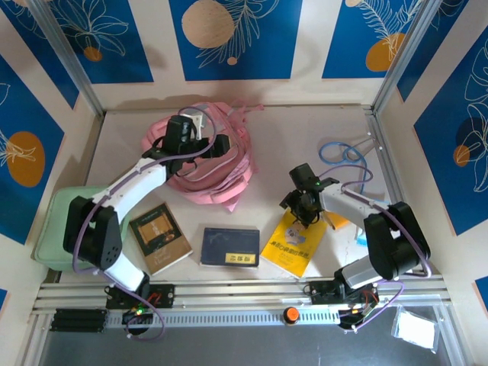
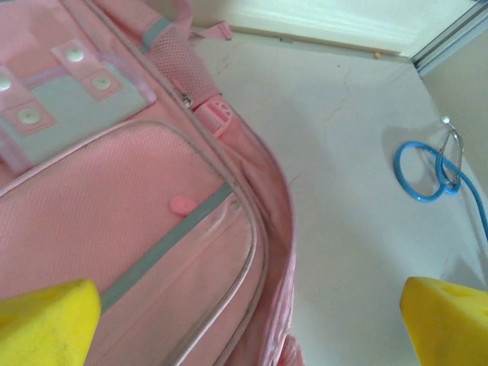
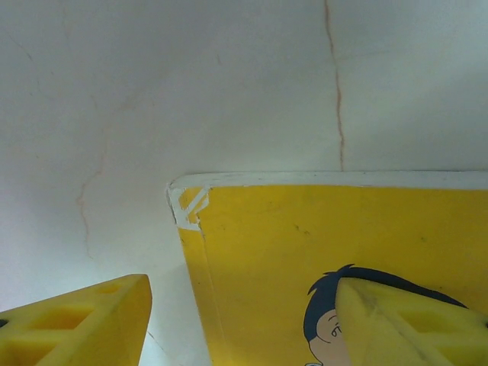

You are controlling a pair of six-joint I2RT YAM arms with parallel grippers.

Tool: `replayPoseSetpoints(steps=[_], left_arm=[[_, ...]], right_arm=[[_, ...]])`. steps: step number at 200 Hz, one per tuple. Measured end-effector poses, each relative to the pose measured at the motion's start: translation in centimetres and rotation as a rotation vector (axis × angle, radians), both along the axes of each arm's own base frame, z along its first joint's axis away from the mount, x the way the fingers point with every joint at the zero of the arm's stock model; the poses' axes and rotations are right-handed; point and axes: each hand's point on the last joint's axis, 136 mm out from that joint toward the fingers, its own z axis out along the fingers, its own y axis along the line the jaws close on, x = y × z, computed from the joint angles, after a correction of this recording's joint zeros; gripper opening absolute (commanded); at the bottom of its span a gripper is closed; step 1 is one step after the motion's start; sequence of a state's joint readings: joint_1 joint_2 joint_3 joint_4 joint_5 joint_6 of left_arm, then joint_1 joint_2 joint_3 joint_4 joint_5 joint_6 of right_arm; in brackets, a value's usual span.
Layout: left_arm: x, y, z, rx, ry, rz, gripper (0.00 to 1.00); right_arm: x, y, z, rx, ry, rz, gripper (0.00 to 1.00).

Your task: Pack books, pencil case, and school supplies into a backpack

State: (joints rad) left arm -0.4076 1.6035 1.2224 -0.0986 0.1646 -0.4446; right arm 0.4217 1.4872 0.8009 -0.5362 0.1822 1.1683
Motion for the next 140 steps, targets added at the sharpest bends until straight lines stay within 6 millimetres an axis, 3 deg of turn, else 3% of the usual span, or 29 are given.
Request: replayPoseSetpoints(steps=[46,109,140], left_arm=[[0.7,-1.8,-0.8,-0.067,0.008,-0.059,1.00],[-0.4,-5.8,-3.1,-0.094,0.094,-0.195,1.00],[-1.4,-9.2,-4.2,-0.087,0.153,-0.254,0.99]], right_arm=[[4.6,0.9,-0.1,-0.020,-0.039,0.025,0.62],[16.8,4.0,0.8,0.107,-0.227,0.112,0.57],[17.6,4.5,1.3,0.117,-0.270,0.171,0.57]])
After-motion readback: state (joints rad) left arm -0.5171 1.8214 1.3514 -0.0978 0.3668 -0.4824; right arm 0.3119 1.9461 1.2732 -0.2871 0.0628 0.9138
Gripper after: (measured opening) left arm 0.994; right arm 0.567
